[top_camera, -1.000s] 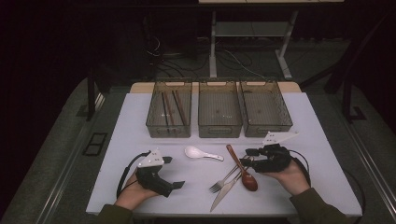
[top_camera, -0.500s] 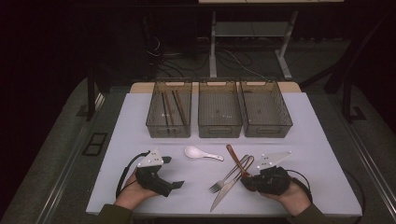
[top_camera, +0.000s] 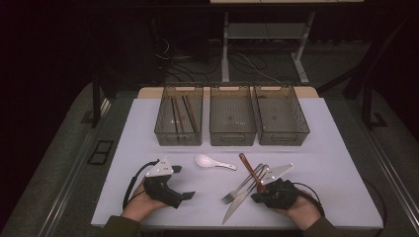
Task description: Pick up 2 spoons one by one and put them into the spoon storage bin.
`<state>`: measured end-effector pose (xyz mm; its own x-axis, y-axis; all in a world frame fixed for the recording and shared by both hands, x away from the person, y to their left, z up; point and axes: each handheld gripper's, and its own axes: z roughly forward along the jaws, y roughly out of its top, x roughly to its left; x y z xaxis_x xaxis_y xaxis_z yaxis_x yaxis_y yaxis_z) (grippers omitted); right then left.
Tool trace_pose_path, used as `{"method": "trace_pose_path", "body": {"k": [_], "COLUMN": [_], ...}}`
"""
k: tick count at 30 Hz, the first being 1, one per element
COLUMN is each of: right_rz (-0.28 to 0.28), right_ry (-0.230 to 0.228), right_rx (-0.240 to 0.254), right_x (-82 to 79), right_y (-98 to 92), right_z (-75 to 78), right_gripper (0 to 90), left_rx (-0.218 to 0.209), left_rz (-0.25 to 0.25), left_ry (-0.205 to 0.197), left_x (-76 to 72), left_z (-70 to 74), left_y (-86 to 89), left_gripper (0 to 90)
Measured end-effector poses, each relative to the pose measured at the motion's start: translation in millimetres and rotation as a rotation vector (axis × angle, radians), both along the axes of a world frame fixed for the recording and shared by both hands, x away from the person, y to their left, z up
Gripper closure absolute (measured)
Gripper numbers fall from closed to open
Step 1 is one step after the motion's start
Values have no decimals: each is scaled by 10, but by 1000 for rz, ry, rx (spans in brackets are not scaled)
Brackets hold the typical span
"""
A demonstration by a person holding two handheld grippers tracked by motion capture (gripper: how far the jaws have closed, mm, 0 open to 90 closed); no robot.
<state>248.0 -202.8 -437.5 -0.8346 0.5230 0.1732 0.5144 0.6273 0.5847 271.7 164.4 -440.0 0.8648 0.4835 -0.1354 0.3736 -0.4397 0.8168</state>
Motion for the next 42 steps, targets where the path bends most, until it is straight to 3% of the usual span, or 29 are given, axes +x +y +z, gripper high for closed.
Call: {"method": "trace_pose_path", "body": {"k": [14, 27, 35, 42], "right_rz": [-84, -125, -144, -131], "right_ry": [-8, -28, -26, -42], "right_rx": [-23, -63, -62, 30], "right_x": [112, 183, 228, 189], "right_y": [-260, -395, -495, -549], "right_z": [16, 18, 25, 151], "right_gripper": [900, 899, 899, 862], "left_rx": [-2, 2, 1, 0], "left_rz": [0, -3, -2, -2], "left_ry": [-2, -5, -5, -3], "left_x": [-5, -6, -6, -4], "left_z": [0, 4, 2, 1], "left_y": [-2, -2, -4, -2], "left_gripper": [0, 0, 0, 0]}}
